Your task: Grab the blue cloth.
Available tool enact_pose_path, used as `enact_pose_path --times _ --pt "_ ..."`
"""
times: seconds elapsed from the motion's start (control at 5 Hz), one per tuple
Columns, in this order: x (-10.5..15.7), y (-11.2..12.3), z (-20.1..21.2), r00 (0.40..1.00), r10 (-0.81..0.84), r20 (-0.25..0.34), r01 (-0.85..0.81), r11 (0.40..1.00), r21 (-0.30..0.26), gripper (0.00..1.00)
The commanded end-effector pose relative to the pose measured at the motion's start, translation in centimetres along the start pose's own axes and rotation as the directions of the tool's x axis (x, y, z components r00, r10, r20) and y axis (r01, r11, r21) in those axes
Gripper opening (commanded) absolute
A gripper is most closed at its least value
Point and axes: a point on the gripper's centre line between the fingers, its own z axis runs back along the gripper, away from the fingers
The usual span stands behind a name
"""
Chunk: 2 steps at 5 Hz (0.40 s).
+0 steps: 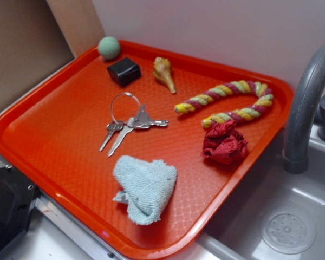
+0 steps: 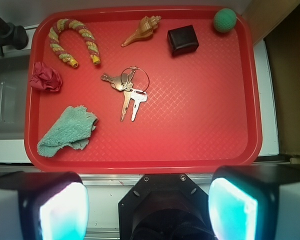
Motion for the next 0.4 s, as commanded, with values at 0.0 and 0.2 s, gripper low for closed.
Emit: enact_pose_path --times 0.0,0.2 --pt "0.0 0.0 0.0 1.000 0.000 0.000 0.000 1.000 0.000 1.00" --pt "0.8 -4.9 -3.5 0.966 0.253 0.047 -0.250 0.966 -0.064 1.00"
